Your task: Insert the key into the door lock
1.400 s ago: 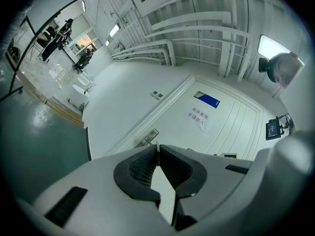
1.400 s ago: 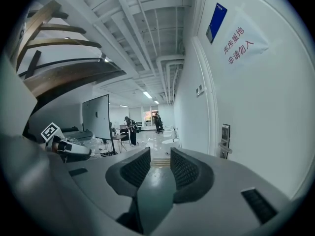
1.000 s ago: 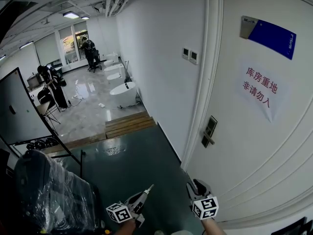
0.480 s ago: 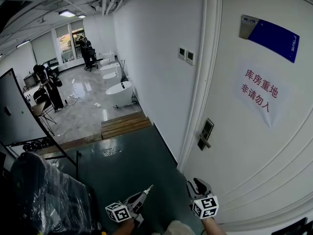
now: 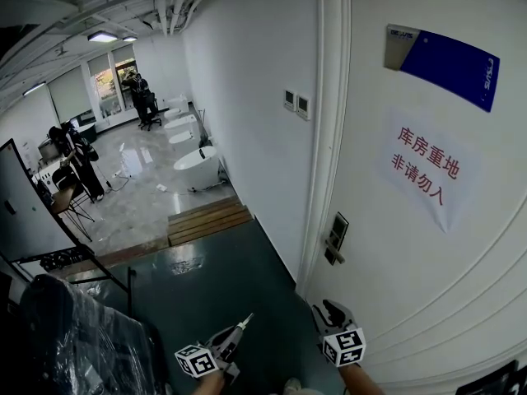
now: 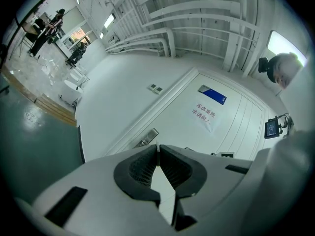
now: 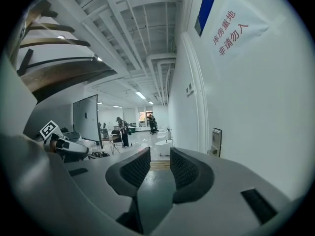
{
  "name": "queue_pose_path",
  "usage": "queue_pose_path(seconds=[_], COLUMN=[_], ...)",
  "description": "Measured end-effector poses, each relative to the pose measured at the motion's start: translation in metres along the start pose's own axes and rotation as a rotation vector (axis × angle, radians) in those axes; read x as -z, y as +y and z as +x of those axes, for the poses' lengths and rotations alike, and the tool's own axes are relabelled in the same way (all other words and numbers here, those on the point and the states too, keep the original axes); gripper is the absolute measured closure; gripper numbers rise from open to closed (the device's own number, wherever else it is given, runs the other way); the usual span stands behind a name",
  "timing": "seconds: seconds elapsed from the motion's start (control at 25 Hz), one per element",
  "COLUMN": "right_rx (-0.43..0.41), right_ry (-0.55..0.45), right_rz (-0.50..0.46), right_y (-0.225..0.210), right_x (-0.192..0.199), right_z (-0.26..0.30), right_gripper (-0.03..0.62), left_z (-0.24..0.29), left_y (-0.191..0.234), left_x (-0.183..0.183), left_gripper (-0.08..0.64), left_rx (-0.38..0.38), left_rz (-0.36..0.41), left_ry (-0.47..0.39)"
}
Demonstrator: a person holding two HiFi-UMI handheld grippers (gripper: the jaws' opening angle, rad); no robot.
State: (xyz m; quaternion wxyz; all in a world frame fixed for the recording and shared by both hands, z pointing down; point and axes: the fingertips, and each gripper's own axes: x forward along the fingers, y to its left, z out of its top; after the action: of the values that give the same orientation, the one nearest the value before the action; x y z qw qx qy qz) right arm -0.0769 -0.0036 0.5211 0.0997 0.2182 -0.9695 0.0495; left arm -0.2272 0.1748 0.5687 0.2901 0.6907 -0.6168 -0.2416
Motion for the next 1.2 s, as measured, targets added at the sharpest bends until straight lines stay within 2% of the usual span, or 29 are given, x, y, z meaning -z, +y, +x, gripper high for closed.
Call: queue_pose_path(seconds=[0.52,0.88,1.2], right_rx=[0.008,0.033,0.053], right_ry=[0.008,-0.002,0.007], right_rz=[0.001,0.015,0.051], right_y=[-0.057,-0.081,-0.085], right_x=[0.009,0.01,0.024], right_z=[-0.005,-0.014,-0.021], right_gripper=[0.469,0.469,0.469], left_z=[0.054,0.083,0.095], left_y=[-0.002,-0.012,-0.014], left_x=[0.033,0.034,0.041], left_gripper=[0.529,0.529,0.529], left_rx=[-0.001,0.009,0.02], left_rz=[-0.024,-0.013,-0.014], left_ry=[0.015,0.044,0.082])
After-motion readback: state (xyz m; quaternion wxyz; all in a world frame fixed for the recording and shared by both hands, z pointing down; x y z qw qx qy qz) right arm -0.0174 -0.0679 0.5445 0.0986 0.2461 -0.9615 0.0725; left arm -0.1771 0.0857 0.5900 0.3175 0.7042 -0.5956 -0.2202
